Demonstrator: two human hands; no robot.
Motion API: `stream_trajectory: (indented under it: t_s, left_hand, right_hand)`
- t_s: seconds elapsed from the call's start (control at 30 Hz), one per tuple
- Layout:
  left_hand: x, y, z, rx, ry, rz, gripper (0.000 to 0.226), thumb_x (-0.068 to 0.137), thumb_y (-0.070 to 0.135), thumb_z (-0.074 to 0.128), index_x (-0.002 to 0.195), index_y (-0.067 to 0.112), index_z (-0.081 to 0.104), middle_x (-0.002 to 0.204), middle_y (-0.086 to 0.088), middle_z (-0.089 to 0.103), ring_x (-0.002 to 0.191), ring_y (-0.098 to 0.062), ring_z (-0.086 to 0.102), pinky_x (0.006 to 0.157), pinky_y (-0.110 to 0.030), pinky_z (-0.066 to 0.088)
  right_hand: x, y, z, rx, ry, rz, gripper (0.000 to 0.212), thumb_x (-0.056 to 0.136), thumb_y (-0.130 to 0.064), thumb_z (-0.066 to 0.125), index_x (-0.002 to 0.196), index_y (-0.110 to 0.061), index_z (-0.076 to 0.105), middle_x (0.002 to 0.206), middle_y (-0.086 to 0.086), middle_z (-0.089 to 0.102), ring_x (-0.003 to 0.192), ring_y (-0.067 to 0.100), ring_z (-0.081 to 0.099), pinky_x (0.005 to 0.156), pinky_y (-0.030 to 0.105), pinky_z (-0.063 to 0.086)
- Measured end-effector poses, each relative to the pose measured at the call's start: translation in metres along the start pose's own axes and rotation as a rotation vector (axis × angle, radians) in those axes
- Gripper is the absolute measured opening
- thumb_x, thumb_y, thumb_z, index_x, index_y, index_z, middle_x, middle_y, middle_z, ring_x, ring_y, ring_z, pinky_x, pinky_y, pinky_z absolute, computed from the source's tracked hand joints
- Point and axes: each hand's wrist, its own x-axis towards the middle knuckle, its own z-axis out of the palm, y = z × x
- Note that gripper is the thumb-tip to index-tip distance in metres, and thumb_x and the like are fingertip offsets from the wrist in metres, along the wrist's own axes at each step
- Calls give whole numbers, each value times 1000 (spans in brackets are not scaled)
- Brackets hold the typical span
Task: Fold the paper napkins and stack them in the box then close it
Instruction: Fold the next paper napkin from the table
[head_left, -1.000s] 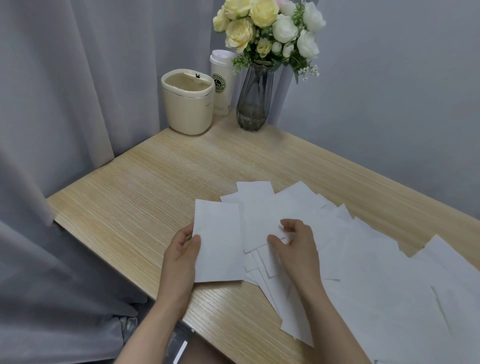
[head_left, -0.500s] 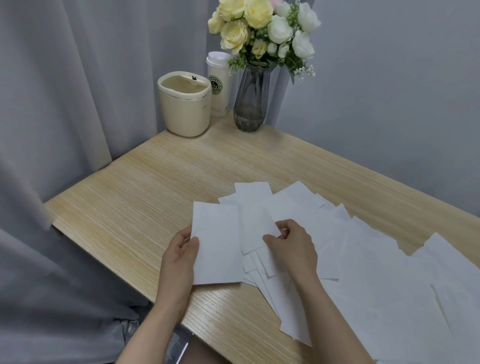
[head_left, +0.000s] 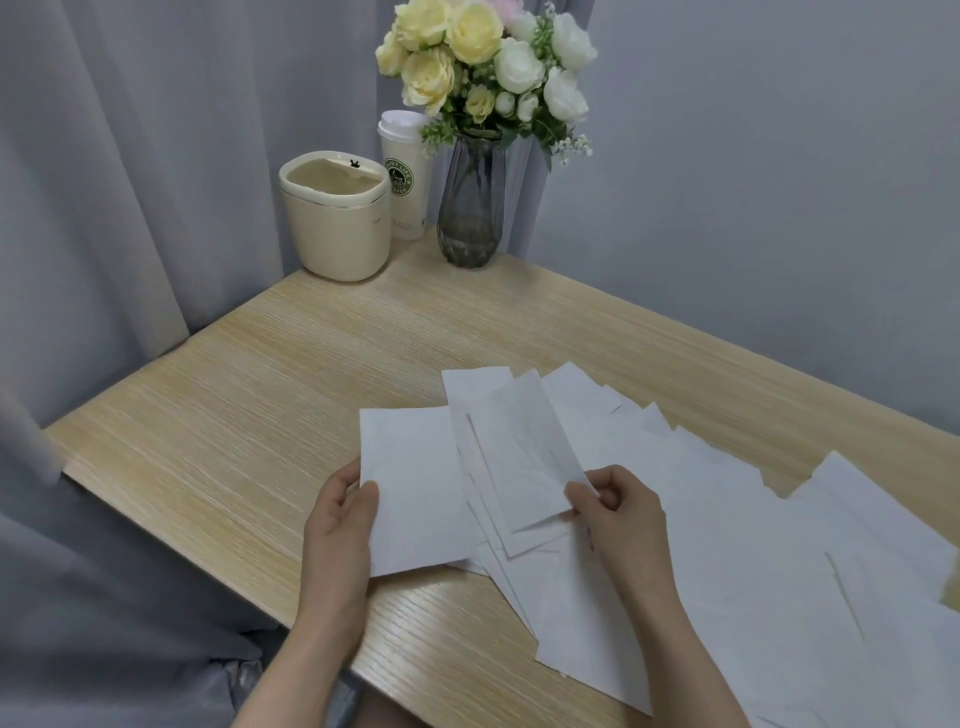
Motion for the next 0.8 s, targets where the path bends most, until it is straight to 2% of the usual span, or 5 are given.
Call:
stream_trajectory:
  t_s: [0.27,0.4,0.5,0.67,0.8]
  left_hand:
    - [-15,-11,48,-42,-94,-31,24,98,11,50,110,24,67,98,3,76,80,-10,70,64,-25,51]
    - [-27,-22,70,-67,-114,-108,24,99,12,50,113,22,67,105,2,75,94,-17,71,80,-38,54]
    - [-33,-30,80,-44,-127,-135,24,100,13,49,114,23,66,103,7,75,95,-15,70,87,-41,54]
    - [-35,-35,83,4,-160,-122,25,101,12,47,113,25,64,101,11,74,92,-8,70,81,-33,51]
    - [-33,-36,81,26,-194,-130,25,102,14,46,114,26,65,104,8,74,94,-11,70,81,-32,51]
  right_hand:
    - [-19,21,-34,55,101,24,11,86,-15,63,75,-15,63,43,-11,48,54,14,48,63,30,38]
    - [-28,31,-47,92,157,39,10,89,-16,61,79,-14,62,46,-8,55,49,10,46,61,30,36]
    - [-33,35,-56,154,200,64,8,91,-16,59,84,-16,64,48,-8,56,41,3,43,57,29,35]
    - [-33,35,-67,328,256,138,8,94,-14,57,90,-14,64,44,1,45,37,9,33,38,17,28]
    - [-35,30,-66,436,224,171,7,94,-14,57,93,-11,63,42,1,42,35,7,30,35,16,24]
